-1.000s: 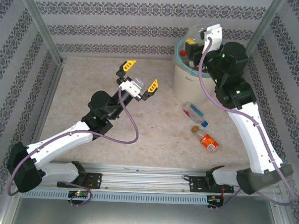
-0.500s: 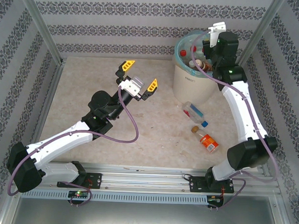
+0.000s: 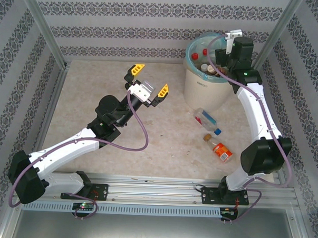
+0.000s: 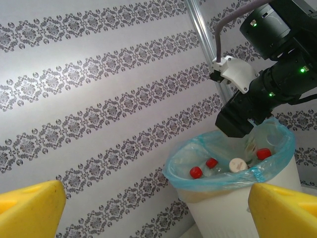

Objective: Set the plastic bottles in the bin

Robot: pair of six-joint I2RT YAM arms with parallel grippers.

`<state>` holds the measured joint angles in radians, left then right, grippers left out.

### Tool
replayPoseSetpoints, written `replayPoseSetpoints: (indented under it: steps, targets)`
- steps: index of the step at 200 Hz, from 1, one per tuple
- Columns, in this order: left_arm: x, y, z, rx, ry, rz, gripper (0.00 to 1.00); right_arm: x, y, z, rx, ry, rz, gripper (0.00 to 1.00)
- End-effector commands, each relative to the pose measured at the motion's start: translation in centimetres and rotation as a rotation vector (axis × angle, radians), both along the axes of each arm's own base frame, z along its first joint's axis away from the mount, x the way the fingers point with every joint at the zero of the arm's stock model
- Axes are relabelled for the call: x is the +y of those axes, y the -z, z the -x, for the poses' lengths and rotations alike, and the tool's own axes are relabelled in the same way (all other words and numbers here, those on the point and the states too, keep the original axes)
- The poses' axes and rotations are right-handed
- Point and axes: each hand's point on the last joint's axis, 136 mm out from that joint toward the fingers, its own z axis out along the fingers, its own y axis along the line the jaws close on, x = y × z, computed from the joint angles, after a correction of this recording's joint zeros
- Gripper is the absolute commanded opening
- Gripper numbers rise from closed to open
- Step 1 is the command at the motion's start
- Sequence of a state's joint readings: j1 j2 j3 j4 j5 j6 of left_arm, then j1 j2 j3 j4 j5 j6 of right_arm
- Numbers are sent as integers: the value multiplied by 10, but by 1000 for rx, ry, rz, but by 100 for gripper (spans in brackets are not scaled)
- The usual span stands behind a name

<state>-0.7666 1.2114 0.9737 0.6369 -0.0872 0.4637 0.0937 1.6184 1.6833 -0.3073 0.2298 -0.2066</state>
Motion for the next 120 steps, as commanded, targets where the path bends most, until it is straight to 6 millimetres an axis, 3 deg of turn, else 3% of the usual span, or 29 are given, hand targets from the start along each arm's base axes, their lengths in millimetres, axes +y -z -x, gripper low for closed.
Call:
replayPoseSetpoints:
  steps: [1, 31, 71, 120]
  targets:
    - [-3, -15, 5, -24, 20, 41, 95, 5, 2, -1, 7, -21, -40, 76]
    - [-1, -14, 4, -30, 5, 49, 95, 7, 5, -2, 18, -31, -55, 70]
    - [2, -12, 4, -30, -8, 39, 95, 5, 28, -12, 69, -35, -120, 68]
    - [5, -8, 3, -17, -26, 37, 96, 21, 36, -24, 101, -83, -231, 68]
